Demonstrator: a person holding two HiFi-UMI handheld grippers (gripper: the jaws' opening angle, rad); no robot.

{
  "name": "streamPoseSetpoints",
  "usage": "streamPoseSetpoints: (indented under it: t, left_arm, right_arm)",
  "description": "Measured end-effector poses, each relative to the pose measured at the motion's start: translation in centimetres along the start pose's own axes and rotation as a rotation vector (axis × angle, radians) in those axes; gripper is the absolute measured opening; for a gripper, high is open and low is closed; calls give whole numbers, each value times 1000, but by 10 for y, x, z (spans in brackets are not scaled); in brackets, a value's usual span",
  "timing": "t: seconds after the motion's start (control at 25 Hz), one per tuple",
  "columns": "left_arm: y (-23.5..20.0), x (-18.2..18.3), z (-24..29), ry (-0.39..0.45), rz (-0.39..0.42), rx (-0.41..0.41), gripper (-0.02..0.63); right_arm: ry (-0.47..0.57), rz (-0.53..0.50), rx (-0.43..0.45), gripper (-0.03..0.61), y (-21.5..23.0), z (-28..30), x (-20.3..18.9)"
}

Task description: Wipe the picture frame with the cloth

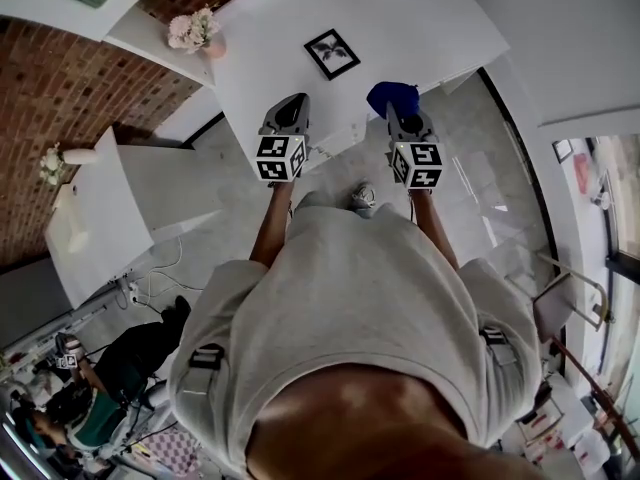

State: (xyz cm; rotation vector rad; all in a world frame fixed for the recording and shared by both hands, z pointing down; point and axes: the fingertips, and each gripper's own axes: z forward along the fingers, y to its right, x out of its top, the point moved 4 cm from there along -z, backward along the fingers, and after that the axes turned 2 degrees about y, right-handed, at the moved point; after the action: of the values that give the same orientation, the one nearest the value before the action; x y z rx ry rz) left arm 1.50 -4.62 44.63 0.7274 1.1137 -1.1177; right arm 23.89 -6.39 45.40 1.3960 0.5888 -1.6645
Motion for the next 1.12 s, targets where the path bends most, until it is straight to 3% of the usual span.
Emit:
streamPoseSetpoints:
  t: [0.36,0.84,1.12]
  left_arm:
    - [-12,1,20,-17,-2,19,18]
    - [-47,1,74,-10,-50,-82,18]
    - [-93,-9,103,-19,-111,-119,18]
  right_arm:
    - [-20,14,11,58,13,21,-4]
    - [-80,-13,-59,58,6,62,-4]
    - [-123,-46,-93,58,-8,108,2]
